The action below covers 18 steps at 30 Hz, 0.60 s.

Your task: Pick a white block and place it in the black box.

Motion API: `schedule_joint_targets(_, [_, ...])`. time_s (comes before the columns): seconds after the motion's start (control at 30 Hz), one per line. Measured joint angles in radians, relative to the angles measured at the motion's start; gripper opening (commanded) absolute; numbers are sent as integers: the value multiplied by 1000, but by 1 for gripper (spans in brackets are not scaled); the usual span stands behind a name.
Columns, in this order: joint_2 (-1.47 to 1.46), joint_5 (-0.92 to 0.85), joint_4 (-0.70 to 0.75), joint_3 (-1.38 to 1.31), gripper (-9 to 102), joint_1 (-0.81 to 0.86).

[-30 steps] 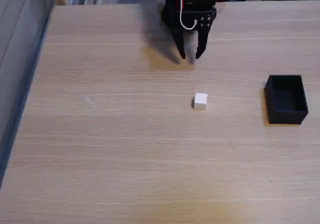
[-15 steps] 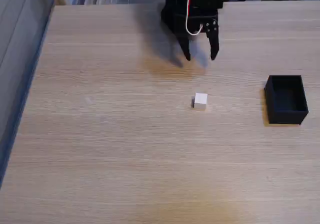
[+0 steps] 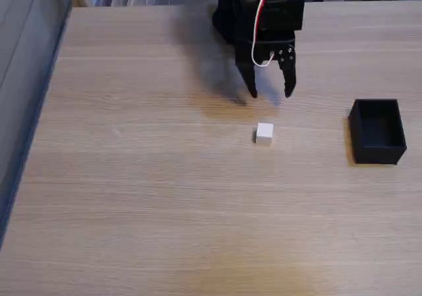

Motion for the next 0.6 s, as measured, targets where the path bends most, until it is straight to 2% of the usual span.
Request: schedule_joint_targets(0.6, [-282, 6, -83, -146, 28, 51])
